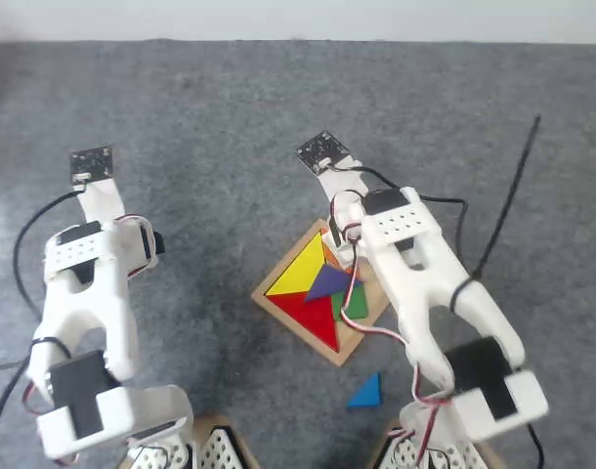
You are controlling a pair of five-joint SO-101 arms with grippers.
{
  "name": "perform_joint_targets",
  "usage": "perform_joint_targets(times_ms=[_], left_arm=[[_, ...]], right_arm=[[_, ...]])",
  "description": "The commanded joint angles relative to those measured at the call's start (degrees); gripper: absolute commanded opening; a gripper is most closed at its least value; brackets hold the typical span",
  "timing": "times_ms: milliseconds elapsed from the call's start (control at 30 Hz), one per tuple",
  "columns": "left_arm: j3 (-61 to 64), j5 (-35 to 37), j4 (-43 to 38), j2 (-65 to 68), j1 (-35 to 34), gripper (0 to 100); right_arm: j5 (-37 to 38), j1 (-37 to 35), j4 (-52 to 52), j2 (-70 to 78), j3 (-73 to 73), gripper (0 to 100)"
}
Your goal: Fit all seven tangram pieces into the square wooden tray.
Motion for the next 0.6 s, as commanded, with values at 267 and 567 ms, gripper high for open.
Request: perform_joint_targets(times_ms=[267, 567], left_arm=[[-0.13, 0.18, -0.53, -2.29, 0.09, 21], [-0.13, 0.18, -0.70, -2.29, 0.09, 21]], right_arm=[[0.70, 0.57, -1.36, -0.75, 5.71, 14.0], [0.70, -0.04, 3.38, -0.40, 6.07, 14.0]])
